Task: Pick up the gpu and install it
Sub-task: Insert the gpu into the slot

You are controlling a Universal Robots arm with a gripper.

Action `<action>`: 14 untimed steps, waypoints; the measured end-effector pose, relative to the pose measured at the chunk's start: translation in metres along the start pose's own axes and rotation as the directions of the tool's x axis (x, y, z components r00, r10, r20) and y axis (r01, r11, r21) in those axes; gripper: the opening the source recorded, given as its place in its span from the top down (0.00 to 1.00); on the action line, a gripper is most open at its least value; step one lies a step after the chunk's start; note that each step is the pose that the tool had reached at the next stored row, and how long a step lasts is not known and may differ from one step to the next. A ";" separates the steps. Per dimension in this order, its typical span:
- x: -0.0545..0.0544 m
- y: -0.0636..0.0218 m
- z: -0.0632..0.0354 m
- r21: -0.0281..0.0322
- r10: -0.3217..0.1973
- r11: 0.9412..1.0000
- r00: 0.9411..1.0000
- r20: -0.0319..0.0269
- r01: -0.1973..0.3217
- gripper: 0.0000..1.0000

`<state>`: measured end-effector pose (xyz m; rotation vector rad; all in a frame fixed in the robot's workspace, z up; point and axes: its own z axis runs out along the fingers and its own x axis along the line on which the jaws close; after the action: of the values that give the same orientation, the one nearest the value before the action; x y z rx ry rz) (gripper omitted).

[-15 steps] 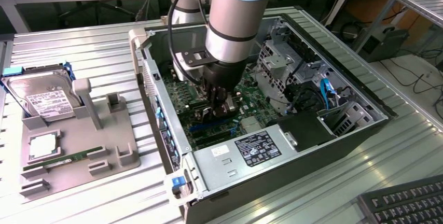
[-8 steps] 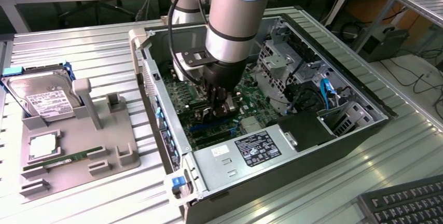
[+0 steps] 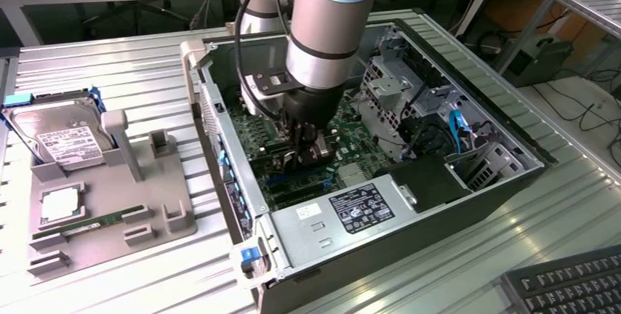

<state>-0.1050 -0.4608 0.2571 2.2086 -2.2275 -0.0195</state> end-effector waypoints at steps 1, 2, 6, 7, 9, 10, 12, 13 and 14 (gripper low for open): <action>0.000 0.0001 0.0002 0.000 0.000 1.000 1.000 0.000 0.000 0.74; 0.000 0.0001 0.0003 0.000 -0.001 1.000 1.000 0.001 0.001 0.74; -0.001 0.0001 0.0007 0.000 -0.003 1.000 1.000 0.006 0.003 0.74; -0.001 0.0001 0.0007 0.000 -0.004 1.000 1.000 0.007 0.004 0.74; -0.001 0.0001 0.0013 0.000 -0.005 1.000 1.000 0.009 0.005 0.74; -0.001 0.0001 0.0021 0.000 -0.005 1.000 1.000 0.010 0.005 0.74; -0.001 0.0001 0.0036 0.000 -0.006 1.000 1.000 0.011 0.006 0.74; -0.001 0.0001 0.0042 0.000 -0.006 1.000 1.000 0.011 0.006 0.74; -0.001 0.0001 0.0046 0.000 -0.006 1.000 1.000 0.012 0.006 0.74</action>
<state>-0.1051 -0.4593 0.2525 2.2204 -2.2273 -0.0326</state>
